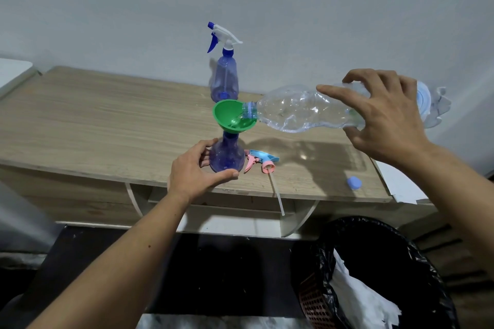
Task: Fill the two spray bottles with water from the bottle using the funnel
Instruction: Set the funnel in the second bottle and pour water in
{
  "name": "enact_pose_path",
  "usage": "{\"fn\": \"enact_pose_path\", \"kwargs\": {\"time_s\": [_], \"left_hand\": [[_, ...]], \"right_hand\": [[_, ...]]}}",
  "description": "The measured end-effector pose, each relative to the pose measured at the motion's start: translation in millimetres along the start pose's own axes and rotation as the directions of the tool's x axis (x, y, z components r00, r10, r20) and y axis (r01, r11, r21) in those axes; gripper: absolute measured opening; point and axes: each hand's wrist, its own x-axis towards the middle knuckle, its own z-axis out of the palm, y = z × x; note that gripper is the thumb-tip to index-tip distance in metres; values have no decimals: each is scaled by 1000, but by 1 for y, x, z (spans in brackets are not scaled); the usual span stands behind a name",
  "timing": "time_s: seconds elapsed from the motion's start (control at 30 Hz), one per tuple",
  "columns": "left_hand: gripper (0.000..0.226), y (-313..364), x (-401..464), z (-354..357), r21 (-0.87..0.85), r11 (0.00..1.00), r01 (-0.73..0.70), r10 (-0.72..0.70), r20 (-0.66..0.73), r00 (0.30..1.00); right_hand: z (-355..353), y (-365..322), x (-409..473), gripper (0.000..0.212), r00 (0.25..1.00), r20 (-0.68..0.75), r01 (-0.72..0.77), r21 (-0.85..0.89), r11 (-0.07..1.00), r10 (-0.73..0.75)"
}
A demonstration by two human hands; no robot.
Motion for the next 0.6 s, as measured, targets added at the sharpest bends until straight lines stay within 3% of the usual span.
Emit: {"fn": "enact_pose_path", "kwargs": {"time_s": [0.33,0.6], "left_hand": [[109,0,-1,-1,1,1000,4,-4,5,1000],[108,1,-1,0,3,1000,5,-5,3,1000]], "right_hand": [[3,2,-2,94,1000,-8,-4,8,1000,4],[17,-6,-17,97,995,23,-97,107,990,95]]}}
